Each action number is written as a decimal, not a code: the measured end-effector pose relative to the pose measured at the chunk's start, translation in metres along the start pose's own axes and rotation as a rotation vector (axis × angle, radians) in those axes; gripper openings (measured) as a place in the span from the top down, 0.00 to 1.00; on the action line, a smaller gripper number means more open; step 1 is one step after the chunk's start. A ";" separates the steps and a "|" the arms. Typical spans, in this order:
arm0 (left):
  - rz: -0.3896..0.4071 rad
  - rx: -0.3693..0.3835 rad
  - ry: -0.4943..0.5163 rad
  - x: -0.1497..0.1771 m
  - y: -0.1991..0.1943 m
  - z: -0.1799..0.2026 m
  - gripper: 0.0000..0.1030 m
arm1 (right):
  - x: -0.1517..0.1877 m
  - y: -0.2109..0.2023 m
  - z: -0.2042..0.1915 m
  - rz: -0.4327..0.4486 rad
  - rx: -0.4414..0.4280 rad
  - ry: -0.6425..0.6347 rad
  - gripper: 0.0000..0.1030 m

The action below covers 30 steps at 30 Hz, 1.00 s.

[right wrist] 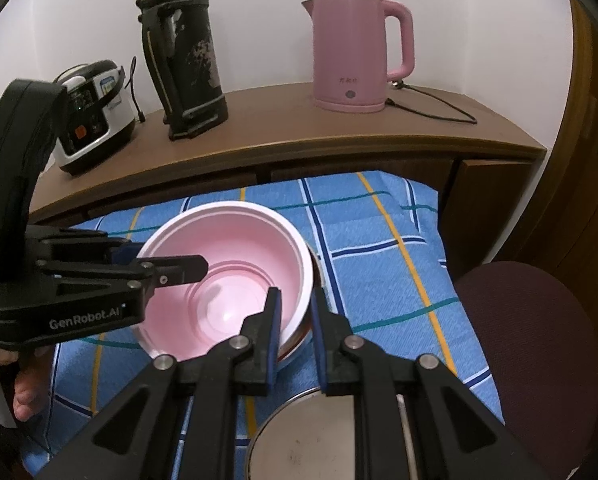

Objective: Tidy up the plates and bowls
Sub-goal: 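Lower the pink bowl into the steel bowl and open both grippers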

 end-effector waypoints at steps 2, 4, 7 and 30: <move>-0.004 -0.001 -0.002 0.000 0.001 -0.001 0.74 | 0.001 0.001 0.000 -0.004 -0.002 0.000 0.85; -0.003 -0.003 -0.002 -0.001 0.002 -0.002 0.74 | 0.001 0.002 -0.001 -0.005 -0.001 -0.003 0.84; -0.002 -0.002 0.000 -0.001 0.002 -0.003 0.74 | 0.001 0.002 -0.001 -0.005 -0.002 -0.004 0.84; 0.006 -0.006 0.003 -0.002 0.002 -0.003 0.74 | 0.001 0.003 -0.002 -0.005 0.001 -0.016 0.84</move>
Point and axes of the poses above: each gripper's, at about its wrist camera, not at the fingertips, and y roughly the way its jaws point, z to its right, x to its underside, the point moved 3 cm from there along y, roughly the way its jaws point, and after that the axes turned 2 degrees about -y, right-handed, at the moved point
